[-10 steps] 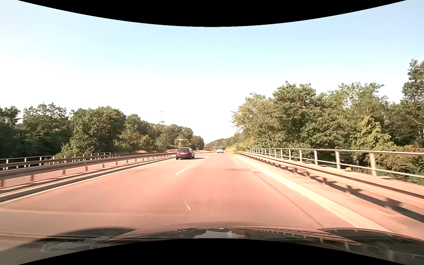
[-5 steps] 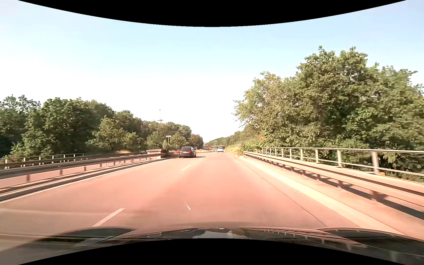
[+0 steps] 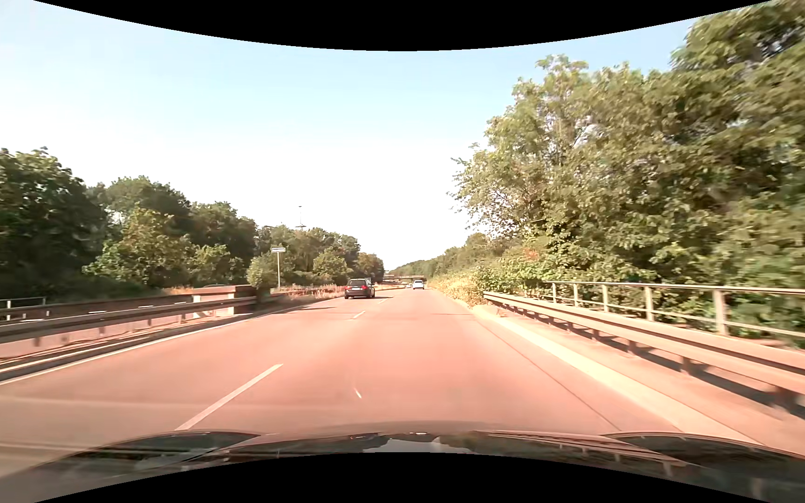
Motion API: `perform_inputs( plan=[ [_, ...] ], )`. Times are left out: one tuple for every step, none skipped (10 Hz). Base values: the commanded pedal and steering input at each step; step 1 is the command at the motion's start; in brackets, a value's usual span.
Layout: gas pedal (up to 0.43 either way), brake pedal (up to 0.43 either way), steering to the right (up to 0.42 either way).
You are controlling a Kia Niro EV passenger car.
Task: Follow the waypoints while adhering to traffic rules and regulations
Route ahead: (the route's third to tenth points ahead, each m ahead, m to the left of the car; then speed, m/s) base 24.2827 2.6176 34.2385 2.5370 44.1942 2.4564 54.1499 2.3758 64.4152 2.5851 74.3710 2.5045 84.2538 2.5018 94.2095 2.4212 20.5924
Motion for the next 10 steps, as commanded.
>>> perform_inputs(
  plan=[
    [0.157,0.0,0.001],
    [0.157,0.0,0.001],
    [0.157,0.0,0.001],
    [0.157,0.0,0.001],
    [0.157,0.0,0.001],
    [0.157,0.0,0.001],
    [0.15,0.0,0.001],
    [0.15,0.0,0.001],
    [0.15,0.0,0.001],
    [0.15,0.0,0.001]
  ],
)
